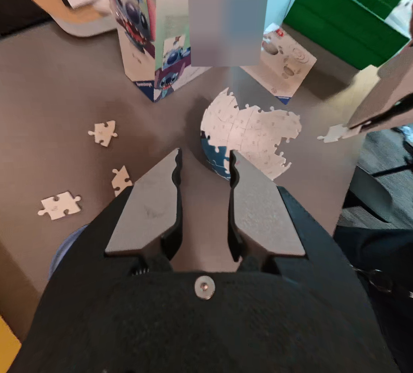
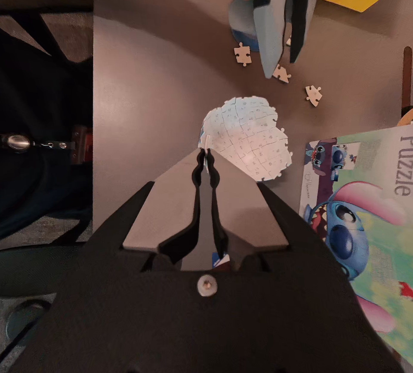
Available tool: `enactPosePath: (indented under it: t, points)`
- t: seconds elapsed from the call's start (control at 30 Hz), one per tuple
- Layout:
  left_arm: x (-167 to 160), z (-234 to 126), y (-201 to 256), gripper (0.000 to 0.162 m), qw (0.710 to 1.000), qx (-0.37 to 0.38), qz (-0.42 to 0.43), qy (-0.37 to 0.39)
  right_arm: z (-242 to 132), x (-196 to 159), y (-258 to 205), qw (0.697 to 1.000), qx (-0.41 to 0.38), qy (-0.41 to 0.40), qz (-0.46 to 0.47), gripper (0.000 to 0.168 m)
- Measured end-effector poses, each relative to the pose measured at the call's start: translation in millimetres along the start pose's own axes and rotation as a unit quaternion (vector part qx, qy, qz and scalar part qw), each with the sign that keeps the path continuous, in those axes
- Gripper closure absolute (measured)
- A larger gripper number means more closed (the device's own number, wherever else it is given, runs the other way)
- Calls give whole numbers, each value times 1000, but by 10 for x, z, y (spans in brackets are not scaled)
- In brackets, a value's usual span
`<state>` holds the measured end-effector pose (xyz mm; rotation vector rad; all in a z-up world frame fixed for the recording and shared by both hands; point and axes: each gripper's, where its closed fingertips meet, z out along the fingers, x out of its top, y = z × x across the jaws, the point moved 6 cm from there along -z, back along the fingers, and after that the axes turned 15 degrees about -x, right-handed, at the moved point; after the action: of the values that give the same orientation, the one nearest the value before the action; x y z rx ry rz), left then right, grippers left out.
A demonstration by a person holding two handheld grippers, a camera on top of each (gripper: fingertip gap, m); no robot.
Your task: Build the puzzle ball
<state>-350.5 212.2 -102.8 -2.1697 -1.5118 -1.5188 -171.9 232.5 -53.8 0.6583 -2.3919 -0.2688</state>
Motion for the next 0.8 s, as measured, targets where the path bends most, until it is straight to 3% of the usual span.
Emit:
enactPosePath:
  t: [0.23,0.4,0.57,0.8]
  points:
    - [155,306,-85,107,992,-39,-73,-92,-66,-72,12,999,-22,22,13,168]
    - [344,535,-194,113,982,-55,-92,-153,-177,-239,29,998,-35,36,36,168]
    - [262,784,-319,116,961,-54,-71,-261,-349,-439,34,996,-52,51,54,168]
    - [143,1008,-361,133,949,-79,-61,-299,-387,-666,62,993,-53,67,80,168]
